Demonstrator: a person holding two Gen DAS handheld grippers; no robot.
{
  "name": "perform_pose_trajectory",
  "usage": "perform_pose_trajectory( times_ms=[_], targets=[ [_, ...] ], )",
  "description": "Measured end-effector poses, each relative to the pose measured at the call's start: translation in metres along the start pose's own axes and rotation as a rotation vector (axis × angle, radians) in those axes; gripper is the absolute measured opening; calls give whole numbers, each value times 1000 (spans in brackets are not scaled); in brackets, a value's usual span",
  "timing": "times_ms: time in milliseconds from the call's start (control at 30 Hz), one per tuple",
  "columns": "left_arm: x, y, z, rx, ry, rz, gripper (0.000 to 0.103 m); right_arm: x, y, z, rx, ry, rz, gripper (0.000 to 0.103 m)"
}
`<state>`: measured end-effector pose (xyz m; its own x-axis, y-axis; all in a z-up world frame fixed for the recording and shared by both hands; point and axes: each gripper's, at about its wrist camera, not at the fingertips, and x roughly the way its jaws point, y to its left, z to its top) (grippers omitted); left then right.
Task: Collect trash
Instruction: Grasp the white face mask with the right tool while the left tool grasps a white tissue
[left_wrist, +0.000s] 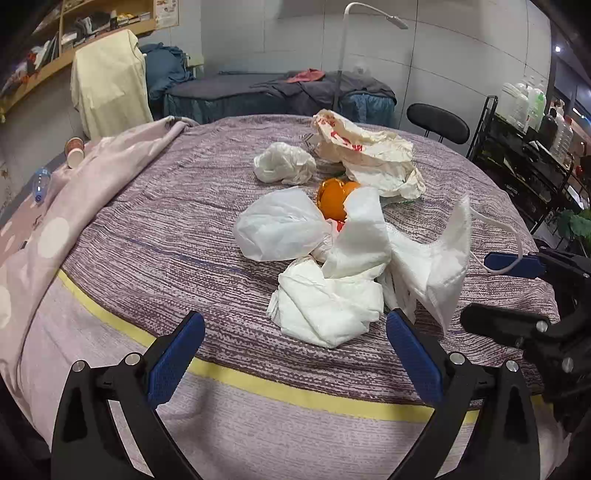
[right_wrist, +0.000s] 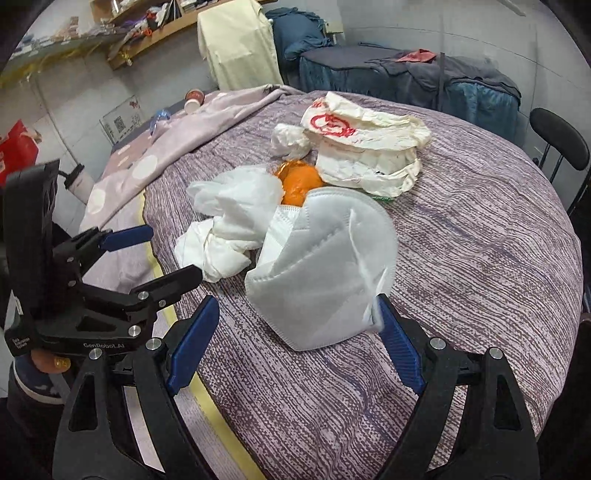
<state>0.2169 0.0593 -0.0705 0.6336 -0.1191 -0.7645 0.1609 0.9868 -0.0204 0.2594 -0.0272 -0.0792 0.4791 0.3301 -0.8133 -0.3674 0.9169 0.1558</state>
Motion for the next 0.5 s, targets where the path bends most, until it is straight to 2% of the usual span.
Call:
perform_pose_trajectory(
  times_ms=[33, 133, 167, 200, 233, 300, 400, 500],
  targets=[
    [5, 2, 1, -5, 18, -5, 95, 4, 3, 1, -12, 14, -17, 84],
    [17, 8, 5, -24, 58, -43, 81, 24, 7, 5, -47, 69, -69, 84],
    [19, 10, 5, -31, 64, -50, 72, 31, 7, 6, -53, 82, -90, 84],
    [20, 11, 5, -37, 68, -53, 66, 35, 6, 7, -58, 90, -100, 79],
    [19, 11, 5, -39, 65, -57, 64, 39, 4, 7, -52, 93, -85, 63],
    [14, 11, 3, -37, 47, -70, 47, 40, -1, 7, -35, 100, -59, 44],
    [5, 7, 0, -32, 20, -92, 29, 31, -7, 6, -9, 56, -43, 33],
    [-6, 2, -4, -30, -6, -95, 17, 14, -15, 3, 20, -5, -30, 23]
  ],
)
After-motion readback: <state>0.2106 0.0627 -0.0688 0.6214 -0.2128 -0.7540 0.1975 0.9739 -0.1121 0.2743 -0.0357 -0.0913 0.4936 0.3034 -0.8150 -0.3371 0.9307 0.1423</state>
